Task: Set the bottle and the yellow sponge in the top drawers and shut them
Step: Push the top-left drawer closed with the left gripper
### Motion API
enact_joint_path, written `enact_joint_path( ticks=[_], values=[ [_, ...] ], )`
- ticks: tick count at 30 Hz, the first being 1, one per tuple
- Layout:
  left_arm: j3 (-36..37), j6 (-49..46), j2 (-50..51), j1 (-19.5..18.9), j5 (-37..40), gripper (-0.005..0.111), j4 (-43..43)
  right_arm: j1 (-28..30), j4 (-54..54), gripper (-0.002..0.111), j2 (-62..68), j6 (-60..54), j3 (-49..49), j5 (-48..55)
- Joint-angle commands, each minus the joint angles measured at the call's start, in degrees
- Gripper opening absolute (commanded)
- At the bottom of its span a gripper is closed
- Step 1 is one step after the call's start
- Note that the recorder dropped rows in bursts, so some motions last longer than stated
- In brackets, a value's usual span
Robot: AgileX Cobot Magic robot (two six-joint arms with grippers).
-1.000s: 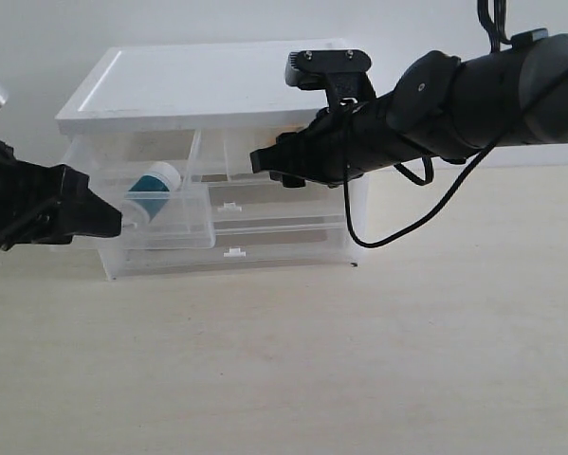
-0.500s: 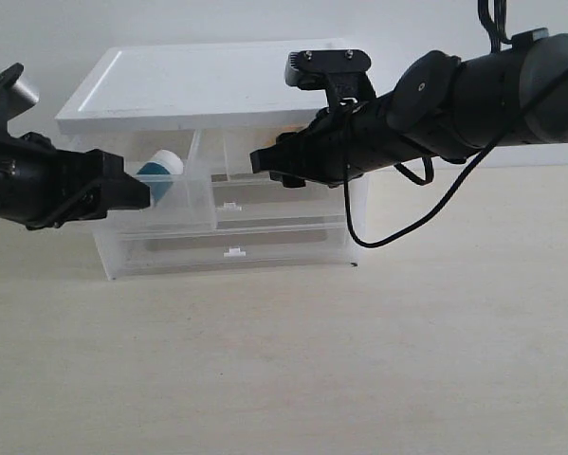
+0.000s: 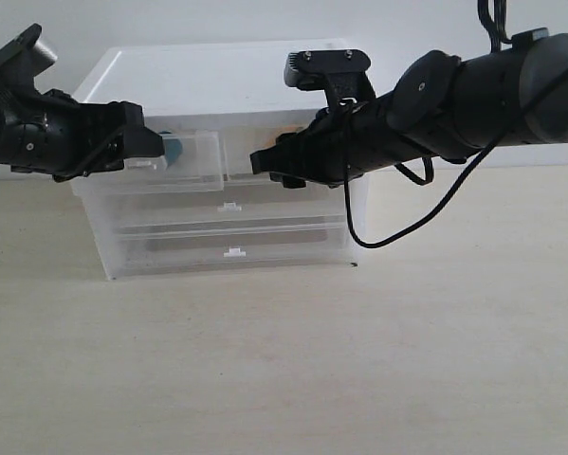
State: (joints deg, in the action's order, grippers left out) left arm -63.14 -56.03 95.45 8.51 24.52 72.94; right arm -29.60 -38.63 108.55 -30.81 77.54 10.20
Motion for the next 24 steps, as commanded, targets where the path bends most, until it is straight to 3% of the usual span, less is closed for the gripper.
enact_joint_path(
  ticks=[1,8,12,18,24],
  values=[
    [-3.35,-0.51,2.69,0.13,-1.85,0.058,0.87,0.43,0.41,0.051,0.03,-0.21,0.50,0.31],
    [-6.90,-0.51,4.37,0.13,-1.62,0.057,-0.41,0.43,0.41,0.051,0.03,-0.21,0.50,0.31],
    [-6.90,0.56,3.35,0.06,1.61,0.050,-2.61,0.43,0.41,0.051,0.03,-0.07,0.50,0.31],
    [-6.77,5.94,1.12,0.06,7.08,0.032,-9.03,0.43,0.41,0.051,0.03,0.26,0.50,1.03],
    [-6.32,16.82,-1.88,0.06,10.18,0.024,-22.33,0.43,0.53,0.048,-1.20,0.29,0.50,4.97]
  ],
)
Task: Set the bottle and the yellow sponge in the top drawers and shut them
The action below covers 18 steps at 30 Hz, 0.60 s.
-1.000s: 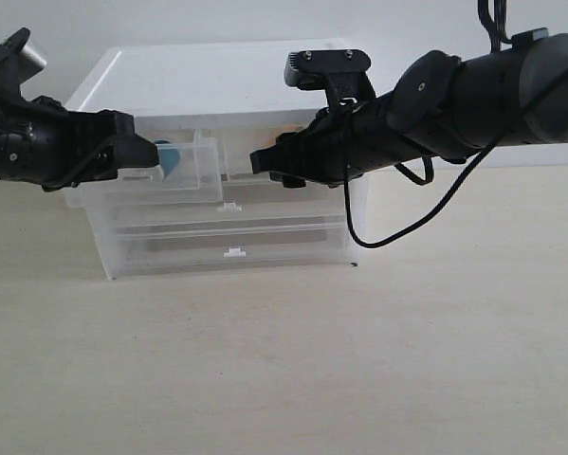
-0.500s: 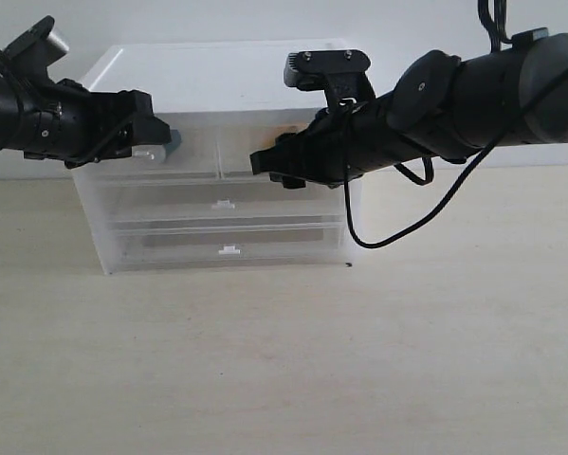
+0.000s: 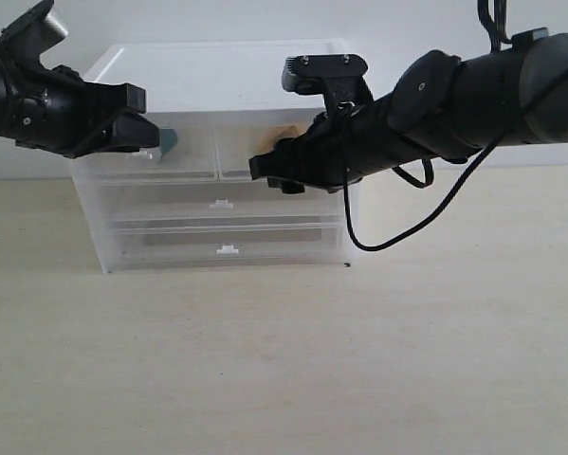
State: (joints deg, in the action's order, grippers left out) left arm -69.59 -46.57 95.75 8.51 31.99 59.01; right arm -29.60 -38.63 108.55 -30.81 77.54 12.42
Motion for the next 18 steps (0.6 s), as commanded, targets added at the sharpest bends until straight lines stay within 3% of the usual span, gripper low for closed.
enact_joint_path(
  ticks=[1,4,7,14,18],
  values=[
    [0.57,9.22,-2.77,0.06,3.41,0.022,-10.47,0.43,0.53,0.043,-1.66,0.40,0.40,3.57],
    [2.30,9.95,-4.97,0.06,3.63,0.005,-12.16,0.43,0.41,0.021,-3.60,0.43,0.26,6.31],
    [4.42,9.85,-7.68,0.06,2.77,0.004,-12.05,0.43,0.41,0.000,-6.67,1.12,-1.35,6.98],
    [13.74,9.75,-20.25,0.06,0.55,0.004,-11.28,0.43,-0.18,0.000,-16.50,2.35,-11.36,0.98],
    [24.19,3.11,-31.97,0.17,-3.38,0.004,-2.15,0.43,-1.30,0.000,-24.38,2.35,-20.48,-3.70]
  ],
)
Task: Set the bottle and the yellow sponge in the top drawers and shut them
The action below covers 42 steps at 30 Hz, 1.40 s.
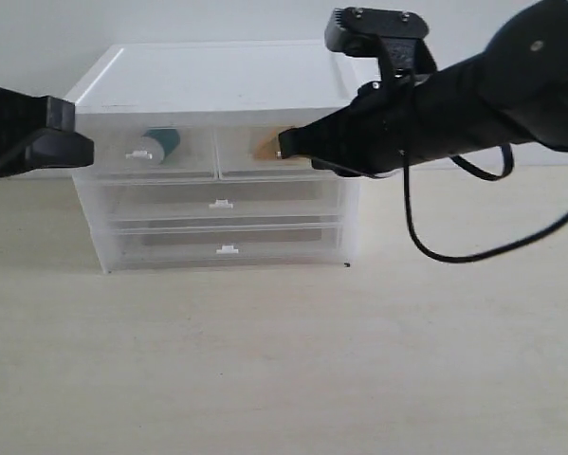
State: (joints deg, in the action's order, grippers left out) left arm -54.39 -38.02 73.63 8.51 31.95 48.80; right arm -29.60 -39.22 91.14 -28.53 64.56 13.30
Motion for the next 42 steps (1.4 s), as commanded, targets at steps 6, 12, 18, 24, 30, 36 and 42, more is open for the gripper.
enact_joint_path(
  ticks=[6,12,18,24,30,36,42],
  values=[
    [23.04,-20.09,-26.66,0.17,-2.71,0.004,23.73,0.33,-2.03,0.000,-19.79,0.08,-20.90,-10.36],
    [32.65,-20.32,-41.07,0.17,-3.57,0.004,27.33,0.33,-3.15,0.000,-33.79,0.19,-30.94,-10.25],
    [38.70,-20.32,-50.04,0.17,-2.53,0.004,27.92,0.33,-3.44,0.000,-44.63,0.76,-35.24,-4.26],
    [43.01,-20.21,-54.56,0.17,1.56,0.004,28.35,0.44,-3.44,0.000,-50.36,0.84,-35.25,2.93],
    [45.56,-20.31,-54.98,0.17,2.77,0.004,28.27,0.44,-3.44,0.000,-52.60,0.84,-35.25,3.05],
    [45.56,-20.32,-54.98,0.17,2.41,0.004,28.27,0.44,-3.44,0.000,-52.59,0.96,-35.25,2.95],
    [45.56,-20.32,-54.98,0.17,2.38,0.004,28.27,0.44,-3.44,0.000,-52.59,0.96,-35.25,2.95]
  ],
)
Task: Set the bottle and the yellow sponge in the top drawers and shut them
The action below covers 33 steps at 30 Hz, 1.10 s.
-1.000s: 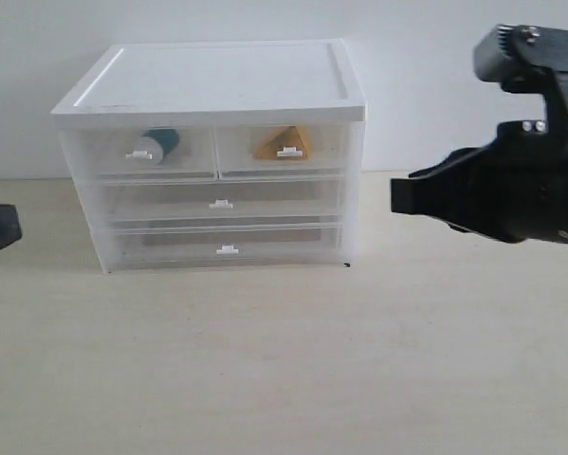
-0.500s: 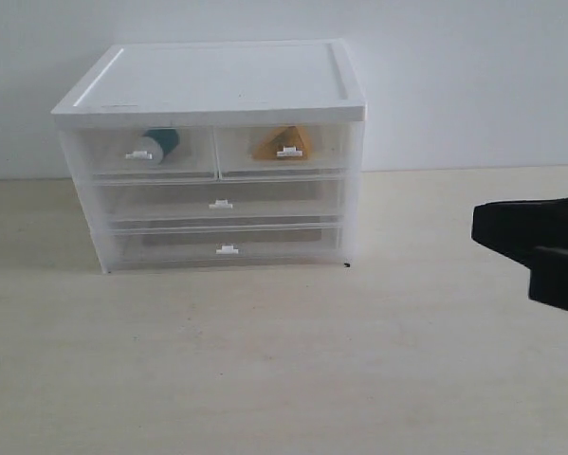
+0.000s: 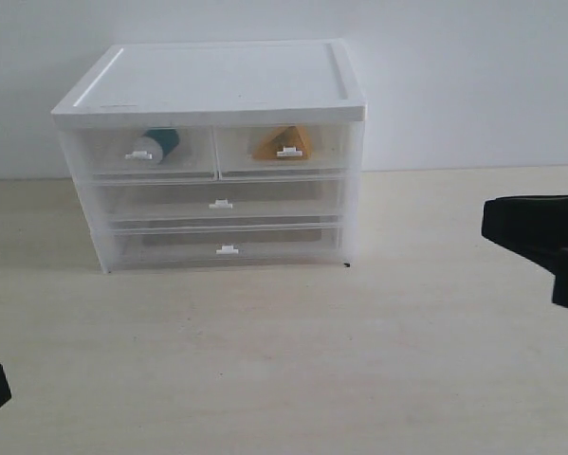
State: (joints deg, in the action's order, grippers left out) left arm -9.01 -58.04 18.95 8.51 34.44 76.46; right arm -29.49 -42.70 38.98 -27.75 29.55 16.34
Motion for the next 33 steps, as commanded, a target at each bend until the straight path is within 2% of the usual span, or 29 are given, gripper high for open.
enact_joint_path(
  ticks=[1,11,17,20,26,30,33],
  values=[
    [0.19,-0.30,-0.29,0.17,-0.11,0.004,0.61,0.33,0.04,0.000,-0.43,0.19,-0.24,-0.09],
    [0.19,-2.52,-1.30,0.39,-1.66,0.004,0.61,0.33,0.04,0.000,-0.43,0.22,-0.24,-0.20],
    [0.19,-3.06,-17.68,-1.96,-5.84,0.004,0.39,0.33,0.04,0.000,-0.43,0.22,-0.24,-0.20],
    [0.04,-3.29,-18.95,-1.96,-8.14,0.004,0.98,0.33,0.04,0.000,-0.46,0.22,-0.24,0.03],
    [0.43,-3.29,-18.95,-2.10,-21.22,0.004,-1.82,0.33,-0.12,0.000,-0.46,0.22,-0.24,-0.18],
    [4.50,-3.29,-18.95,-2.10,-36.71,0.004,-1.87,0.33,-0.12,0.000,-0.46,0.34,-0.24,-0.19],
    [6.81,-3.29,-18.95,-2.10,-42.52,0.004,-1.87,0.33,-0.12,0.000,-0.46,0.24,-0.24,-0.19]
  ],
)
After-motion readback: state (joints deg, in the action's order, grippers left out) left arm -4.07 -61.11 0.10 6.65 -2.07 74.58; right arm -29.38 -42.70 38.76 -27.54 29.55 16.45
